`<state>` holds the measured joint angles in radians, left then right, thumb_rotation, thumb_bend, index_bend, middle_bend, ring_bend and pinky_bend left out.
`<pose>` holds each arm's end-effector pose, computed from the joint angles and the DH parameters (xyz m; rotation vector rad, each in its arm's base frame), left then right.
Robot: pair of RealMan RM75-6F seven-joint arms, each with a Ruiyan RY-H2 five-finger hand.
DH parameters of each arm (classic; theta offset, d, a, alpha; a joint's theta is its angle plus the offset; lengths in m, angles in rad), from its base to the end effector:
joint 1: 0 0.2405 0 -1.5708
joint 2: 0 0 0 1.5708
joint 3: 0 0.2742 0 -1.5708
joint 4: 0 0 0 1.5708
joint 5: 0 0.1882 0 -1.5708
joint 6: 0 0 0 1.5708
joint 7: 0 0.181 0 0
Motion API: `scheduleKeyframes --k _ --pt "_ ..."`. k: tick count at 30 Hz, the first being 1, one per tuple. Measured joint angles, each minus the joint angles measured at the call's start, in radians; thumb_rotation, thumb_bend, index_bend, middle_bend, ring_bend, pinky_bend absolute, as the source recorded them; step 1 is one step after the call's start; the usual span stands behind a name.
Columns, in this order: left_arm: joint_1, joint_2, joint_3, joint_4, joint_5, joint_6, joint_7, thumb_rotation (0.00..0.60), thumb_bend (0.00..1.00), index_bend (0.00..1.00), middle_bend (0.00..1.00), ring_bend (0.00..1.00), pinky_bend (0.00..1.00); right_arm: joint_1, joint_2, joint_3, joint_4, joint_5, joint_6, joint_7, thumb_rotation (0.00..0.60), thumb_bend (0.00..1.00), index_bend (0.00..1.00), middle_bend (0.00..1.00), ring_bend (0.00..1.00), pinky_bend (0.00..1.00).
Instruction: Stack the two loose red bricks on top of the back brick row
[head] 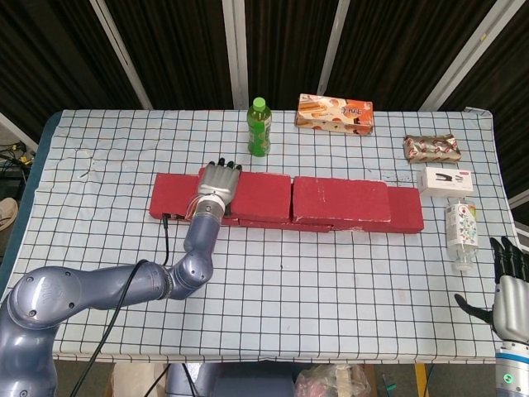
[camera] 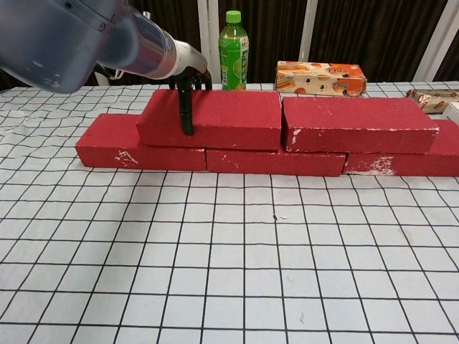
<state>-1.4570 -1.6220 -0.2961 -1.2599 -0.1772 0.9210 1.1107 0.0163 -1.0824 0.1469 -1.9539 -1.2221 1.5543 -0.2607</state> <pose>-0.0099 0.4896 -0.0218 -1.7802 -0.9534 -0.4337 -0.3078 -0.2026 0.2094 1.0726 -1.0174 0.8067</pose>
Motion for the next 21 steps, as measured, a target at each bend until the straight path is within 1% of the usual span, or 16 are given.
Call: scheduleKeyframes --k 5,21 --pt "0.000 -0.007 -0.010 0.008 -0.012 0.004 0.013 0.600 0.00 0.16 0.07 0.04 0.12 0.000 0.001 0.000 -0.001 0.003 -0.001 0.002 0.600 0.15 0.00 0.00 0.00 0.00" --pt "0.007 -0.026 -0.036 0.021 0.002 0.017 0.029 0.600 0.00 0.16 0.06 0.04 0.12 0.001 0.002 0.001 -0.006 0.013 -0.005 -0.004 0.600 0.15 0.00 0.00 0.00 0.00"
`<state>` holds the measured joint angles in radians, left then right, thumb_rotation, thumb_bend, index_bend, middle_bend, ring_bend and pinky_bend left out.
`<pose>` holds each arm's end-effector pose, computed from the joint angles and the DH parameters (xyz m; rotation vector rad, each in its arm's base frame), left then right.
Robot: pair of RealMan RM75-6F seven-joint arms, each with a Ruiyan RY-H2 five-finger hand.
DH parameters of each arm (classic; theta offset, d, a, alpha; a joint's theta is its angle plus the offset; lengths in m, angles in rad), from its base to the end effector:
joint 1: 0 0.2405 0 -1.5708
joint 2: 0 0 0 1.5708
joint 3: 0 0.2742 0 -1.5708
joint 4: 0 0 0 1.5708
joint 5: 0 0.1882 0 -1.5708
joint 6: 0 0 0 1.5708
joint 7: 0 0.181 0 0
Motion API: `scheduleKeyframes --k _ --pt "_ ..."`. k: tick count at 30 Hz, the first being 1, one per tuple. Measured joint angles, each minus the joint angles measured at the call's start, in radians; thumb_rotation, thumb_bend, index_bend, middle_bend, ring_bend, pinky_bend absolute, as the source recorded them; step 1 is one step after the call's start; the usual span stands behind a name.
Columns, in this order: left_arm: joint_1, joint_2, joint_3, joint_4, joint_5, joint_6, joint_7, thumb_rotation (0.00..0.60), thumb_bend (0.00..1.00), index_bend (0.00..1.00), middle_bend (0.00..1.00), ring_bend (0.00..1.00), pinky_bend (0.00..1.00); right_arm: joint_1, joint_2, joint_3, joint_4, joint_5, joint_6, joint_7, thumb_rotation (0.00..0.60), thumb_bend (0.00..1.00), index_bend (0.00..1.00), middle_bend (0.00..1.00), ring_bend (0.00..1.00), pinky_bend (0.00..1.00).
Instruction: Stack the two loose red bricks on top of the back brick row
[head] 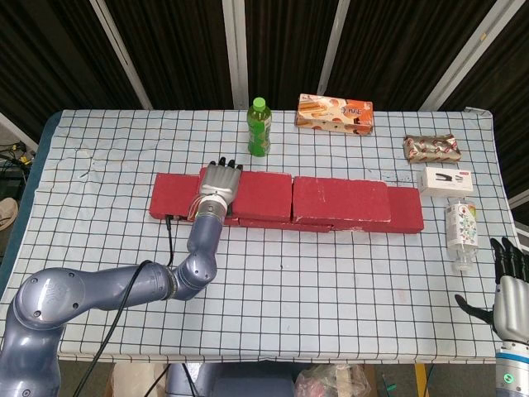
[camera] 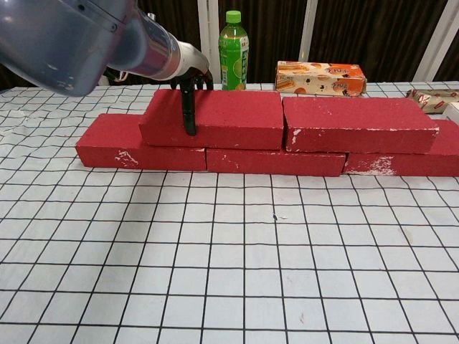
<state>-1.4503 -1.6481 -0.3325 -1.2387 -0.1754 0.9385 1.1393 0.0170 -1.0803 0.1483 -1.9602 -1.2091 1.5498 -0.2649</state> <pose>-0.0072 0.4899 -0.0257 -1.7661 -0.9601 -0.4370 -0.3087 -0.2025 0.2091 1.0678 -1.0271 0.7979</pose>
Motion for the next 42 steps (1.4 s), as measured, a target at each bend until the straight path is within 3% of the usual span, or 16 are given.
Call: scheduleKeyframes --k 30,42 --pt "0.008 -0.009 -0.037 -0.007 -0.011 0.005 0.030 0.600 0.00 0.10 0.00 0.00 0.08 0.000 -0.002 0.007 -0.007 0.028 0.004 -0.012 0.600 0.15 0.00 0.00 0.00 0.00" --pt "0.007 0.084 -0.075 -0.176 0.009 0.101 0.032 0.600 0.00 0.04 0.00 0.00 0.05 -0.001 0.002 0.004 -0.016 0.029 0.006 -0.019 0.600 0.15 0.00 0.00 0.00 0.00"
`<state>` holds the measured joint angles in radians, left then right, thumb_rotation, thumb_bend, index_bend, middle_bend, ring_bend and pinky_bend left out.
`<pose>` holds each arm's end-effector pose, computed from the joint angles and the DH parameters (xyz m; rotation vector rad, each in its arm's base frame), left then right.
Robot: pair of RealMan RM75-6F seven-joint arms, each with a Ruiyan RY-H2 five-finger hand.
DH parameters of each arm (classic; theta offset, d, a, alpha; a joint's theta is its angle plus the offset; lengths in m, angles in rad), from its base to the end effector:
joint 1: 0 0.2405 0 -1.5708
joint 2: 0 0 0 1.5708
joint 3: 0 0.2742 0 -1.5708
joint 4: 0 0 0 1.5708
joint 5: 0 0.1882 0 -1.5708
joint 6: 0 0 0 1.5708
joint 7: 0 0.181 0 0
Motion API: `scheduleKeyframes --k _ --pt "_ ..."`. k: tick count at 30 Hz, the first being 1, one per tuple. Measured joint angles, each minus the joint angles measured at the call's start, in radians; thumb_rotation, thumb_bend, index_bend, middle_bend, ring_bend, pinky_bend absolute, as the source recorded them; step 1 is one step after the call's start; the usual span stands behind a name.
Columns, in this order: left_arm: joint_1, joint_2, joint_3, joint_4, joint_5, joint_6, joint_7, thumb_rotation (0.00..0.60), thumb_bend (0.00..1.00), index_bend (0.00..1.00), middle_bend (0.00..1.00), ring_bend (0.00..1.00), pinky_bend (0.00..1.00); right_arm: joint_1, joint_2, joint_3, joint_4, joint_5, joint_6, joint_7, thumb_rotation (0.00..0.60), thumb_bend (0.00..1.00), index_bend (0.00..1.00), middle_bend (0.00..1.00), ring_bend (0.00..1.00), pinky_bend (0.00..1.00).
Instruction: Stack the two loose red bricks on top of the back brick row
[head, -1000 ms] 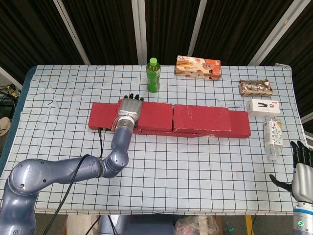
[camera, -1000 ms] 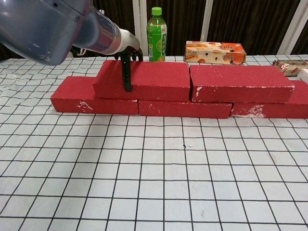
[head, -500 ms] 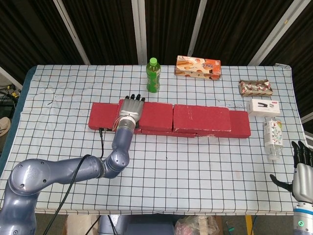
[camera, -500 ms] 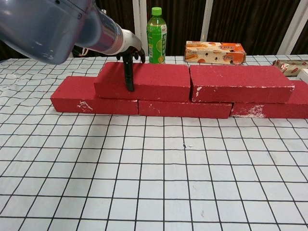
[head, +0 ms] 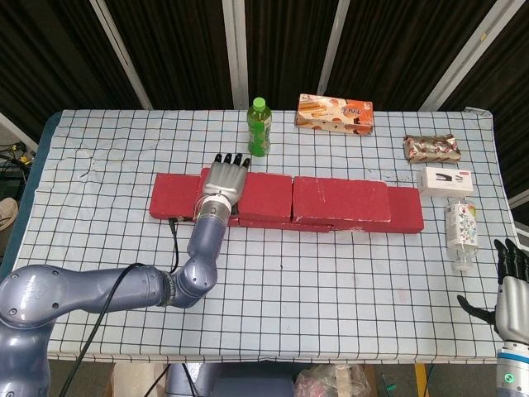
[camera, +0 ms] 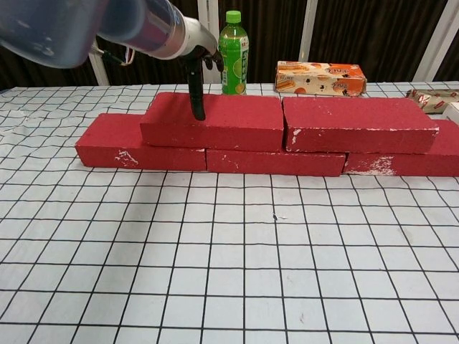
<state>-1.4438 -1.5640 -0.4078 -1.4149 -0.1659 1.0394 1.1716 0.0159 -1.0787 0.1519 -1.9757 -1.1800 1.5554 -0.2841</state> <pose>0.0162 0.4772 0.0016 -1.7685 -0.9405 -0.4913 -0.3107 -0.2010 0.2102 1.0480 -1.0364 0.7754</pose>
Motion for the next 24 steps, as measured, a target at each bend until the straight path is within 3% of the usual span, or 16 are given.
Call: scheduleKeyframes --k 5,11,16,24 --pt "0.044 0.105 0.004 -0.127 0.037 0.053 -0.020 0.600 0.00 0.05 0.01 0.00 0.15 -0.001 0.004 0.000 -0.002 -0.003 0.001 0.007 0.600 0.15 0.00 0.00 0.00 0.00" --pt "0.138 0.223 0.032 -0.232 0.139 0.064 -0.091 0.600 0.00 0.12 0.12 0.02 0.23 -0.003 0.007 -0.002 -0.005 -0.006 0.002 0.008 0.600 0.15 0.00 0.00 0.00 0.00" --pt "0.201 0.303 0.076 -0.293 0.214 0.054 -0.131 0.600 0.00 0.20 0.21 0.07 0.26 -0.002 0.005 -0.006 -0.009 -0.011 0.001 0.000 0.600 0.15 0.00 0.00 0.00 0.00" --pt "0.291 0.383 0.177 -0.338 0.354 0.011 -0.203 0.600 0.00 0.31 0.28 0.10 0.27 0.002 -0.002 -0.011 -0.012 -0.019 -0.002 -0.011 0.600 0.15 0.00 0.00 0.00 0.00"
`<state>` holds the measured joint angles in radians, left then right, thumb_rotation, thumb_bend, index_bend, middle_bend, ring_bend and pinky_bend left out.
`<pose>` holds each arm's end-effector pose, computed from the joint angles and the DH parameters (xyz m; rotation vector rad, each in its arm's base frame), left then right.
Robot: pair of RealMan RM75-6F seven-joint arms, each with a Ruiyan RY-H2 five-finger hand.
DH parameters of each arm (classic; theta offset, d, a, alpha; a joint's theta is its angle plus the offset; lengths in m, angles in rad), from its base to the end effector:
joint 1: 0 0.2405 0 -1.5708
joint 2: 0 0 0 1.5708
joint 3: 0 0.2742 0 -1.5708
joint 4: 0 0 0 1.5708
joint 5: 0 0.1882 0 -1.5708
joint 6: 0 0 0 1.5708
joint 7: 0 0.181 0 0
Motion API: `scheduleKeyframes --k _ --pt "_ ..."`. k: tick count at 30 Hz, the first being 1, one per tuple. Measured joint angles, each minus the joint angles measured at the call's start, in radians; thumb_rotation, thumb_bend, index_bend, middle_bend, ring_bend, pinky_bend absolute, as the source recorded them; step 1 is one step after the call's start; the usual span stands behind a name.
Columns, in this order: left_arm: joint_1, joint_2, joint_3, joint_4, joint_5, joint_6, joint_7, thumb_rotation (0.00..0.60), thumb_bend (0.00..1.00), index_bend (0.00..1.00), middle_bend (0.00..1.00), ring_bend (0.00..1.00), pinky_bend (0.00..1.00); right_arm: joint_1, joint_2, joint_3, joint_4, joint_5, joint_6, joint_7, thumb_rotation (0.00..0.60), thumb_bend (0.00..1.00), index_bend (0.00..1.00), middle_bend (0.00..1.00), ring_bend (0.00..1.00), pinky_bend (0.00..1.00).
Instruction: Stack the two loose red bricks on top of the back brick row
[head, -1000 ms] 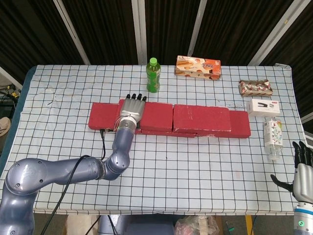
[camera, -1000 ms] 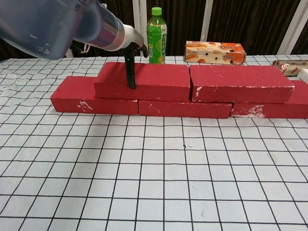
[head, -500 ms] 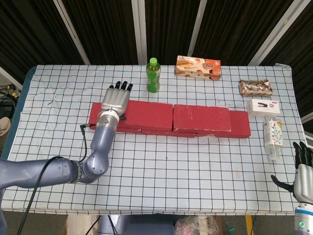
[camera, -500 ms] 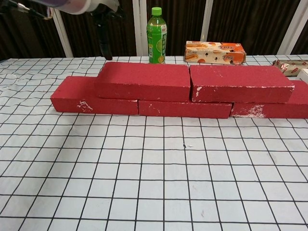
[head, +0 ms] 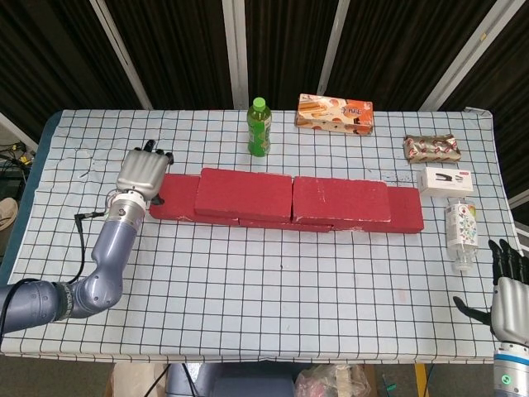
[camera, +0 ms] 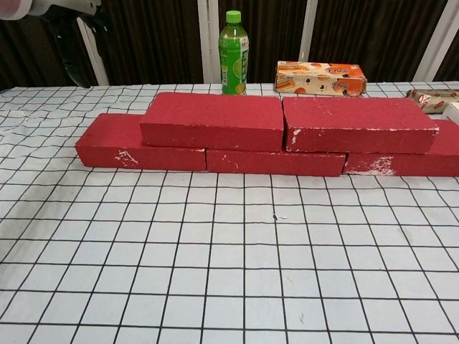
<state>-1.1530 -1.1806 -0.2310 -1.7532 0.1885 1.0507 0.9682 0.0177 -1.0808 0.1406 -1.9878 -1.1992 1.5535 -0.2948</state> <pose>-0.0959 0.4567 0.1181 -1.6860 -0.7873 -0.4769 -0.3059 -0.2006 0.2061 1.0715 -1.0391 0.7812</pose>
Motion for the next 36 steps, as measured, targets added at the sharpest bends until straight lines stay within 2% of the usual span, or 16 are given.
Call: scheduleKeyframes --k 8,16,28,36 --pt "0.012 -0.013 0.052 0.041 0.012 -0.024 -0.012 0.600 0.00 0.29 0.29 0.11 0.27 0.002 0.000 -0.001 0.001 0.003 -0.005 -0.002 0.600 0.15 0.00 0.00 0.00 0.00" --pt "-0.005 -0.099 0.079 0.123 0.003 -0.057 -0.011 0.600 0.00 0.26 0.27 0.12 0.27 0.002 0.002 0.000 0.003 0.007 -0.006 0.004 0.600 0.15 0.00 0.00 0.00 0.00" --pt "-0.039 -0.214 0.099 0.207 -0.030 -0.073 0.001 0.600 0.00 0.24 0.27 0.12 0.28 0.004 0.006 0.000 0.007 0.011 -0.014 0.013 0.600 0.15 0.00 0.00 0.00 0.00" --pt "-0.060 -0.248 0.097 0.228 -0.050 -0.070 0.015 0.600 0.00 0.24 0.27 0.12 0.28 0.005 0.008 0.000 0.009 0.012 -0.018 0.019 0.600 0.15 0.00 0.00 0.00 0.00"
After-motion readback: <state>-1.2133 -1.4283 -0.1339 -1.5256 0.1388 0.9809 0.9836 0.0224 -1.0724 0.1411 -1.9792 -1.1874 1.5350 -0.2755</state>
